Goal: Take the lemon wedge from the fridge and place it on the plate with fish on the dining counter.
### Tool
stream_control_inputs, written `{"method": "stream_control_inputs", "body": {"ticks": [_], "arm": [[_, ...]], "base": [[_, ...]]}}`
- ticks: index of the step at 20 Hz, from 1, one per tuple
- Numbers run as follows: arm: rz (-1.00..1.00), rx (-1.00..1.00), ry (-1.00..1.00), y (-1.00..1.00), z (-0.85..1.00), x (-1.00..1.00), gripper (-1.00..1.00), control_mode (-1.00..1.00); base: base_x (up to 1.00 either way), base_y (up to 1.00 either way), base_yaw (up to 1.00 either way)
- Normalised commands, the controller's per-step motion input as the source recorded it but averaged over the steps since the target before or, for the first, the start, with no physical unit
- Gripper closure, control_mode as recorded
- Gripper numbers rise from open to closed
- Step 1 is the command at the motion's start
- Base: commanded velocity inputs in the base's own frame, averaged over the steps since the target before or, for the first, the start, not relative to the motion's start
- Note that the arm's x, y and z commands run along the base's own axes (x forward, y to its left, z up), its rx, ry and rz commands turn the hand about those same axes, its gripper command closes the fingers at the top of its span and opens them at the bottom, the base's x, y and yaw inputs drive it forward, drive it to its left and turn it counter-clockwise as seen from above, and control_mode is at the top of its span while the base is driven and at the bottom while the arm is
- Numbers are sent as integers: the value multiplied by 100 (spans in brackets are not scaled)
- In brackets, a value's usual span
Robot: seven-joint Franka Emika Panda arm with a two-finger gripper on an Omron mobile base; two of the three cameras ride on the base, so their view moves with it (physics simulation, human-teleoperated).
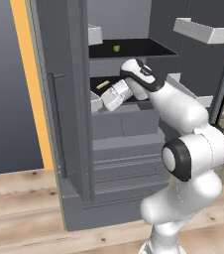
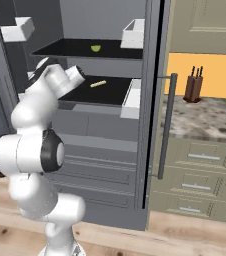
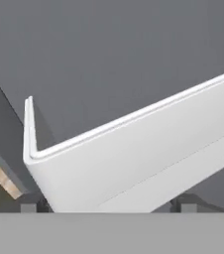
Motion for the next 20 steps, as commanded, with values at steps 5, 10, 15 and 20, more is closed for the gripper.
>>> {"method": "stream_control_inputs", "body": {"ticks": [5,10,15,20], "arm": [[-7,0,-33,100,-10,-13,-100,-100],[-17,9,-20,100,-14,0,-100,-100],[-14,16,-2,85,-14,0,-100,-100],[-8,0,0,-17,16,-17,-100,-100]], "base": [[0,0,0],[0,0,0],[0,0,0],[0,0,0]]}}
